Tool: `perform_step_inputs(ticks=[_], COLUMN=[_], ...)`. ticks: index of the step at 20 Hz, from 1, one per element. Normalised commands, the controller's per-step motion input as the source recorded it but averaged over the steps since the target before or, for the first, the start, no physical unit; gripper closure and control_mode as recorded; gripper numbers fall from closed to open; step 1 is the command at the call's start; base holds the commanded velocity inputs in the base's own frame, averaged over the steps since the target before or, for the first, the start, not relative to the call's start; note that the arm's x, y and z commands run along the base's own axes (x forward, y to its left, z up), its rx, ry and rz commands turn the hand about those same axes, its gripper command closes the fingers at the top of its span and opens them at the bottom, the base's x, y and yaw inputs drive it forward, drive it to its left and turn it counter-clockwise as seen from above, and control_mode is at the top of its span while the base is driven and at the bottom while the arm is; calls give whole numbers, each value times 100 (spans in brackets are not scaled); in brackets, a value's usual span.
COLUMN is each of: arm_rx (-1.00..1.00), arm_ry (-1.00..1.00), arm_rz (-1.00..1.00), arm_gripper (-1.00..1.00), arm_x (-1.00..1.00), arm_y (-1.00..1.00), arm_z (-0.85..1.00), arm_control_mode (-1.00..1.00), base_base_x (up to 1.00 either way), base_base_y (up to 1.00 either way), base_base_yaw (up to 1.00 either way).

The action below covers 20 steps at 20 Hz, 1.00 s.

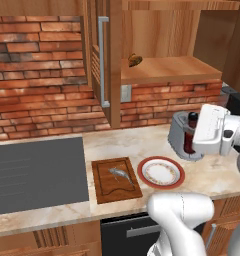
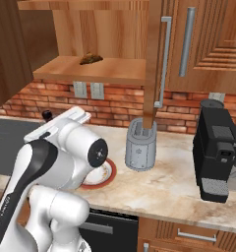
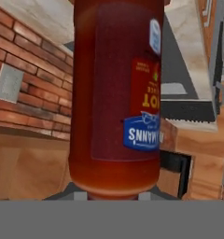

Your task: Pick the fish from the plate and place it on the cutting board. Then pick the condiment bottle from the cabinet and place it next to the cutting board.

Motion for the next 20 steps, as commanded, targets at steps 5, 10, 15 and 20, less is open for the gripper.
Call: perform_step_inputs(ticks=[5,10,15,20], arm_rx=[0,1,3,4], arm_ry=[0,0,0,0], arm_rz=[0,0,0,0], arm_gripper=[100,100,100,100], arm_x=[-1,0,0,0], arm_y=[0,0,0,0], arm_z=[-47,-44,-44,-34], arm_control_mode=[-100,-100,-100,-100], base_base_x=[0,0,0,0], base_base_y=[0,0,0,0], base_base_yaw=[0,0,0,0])
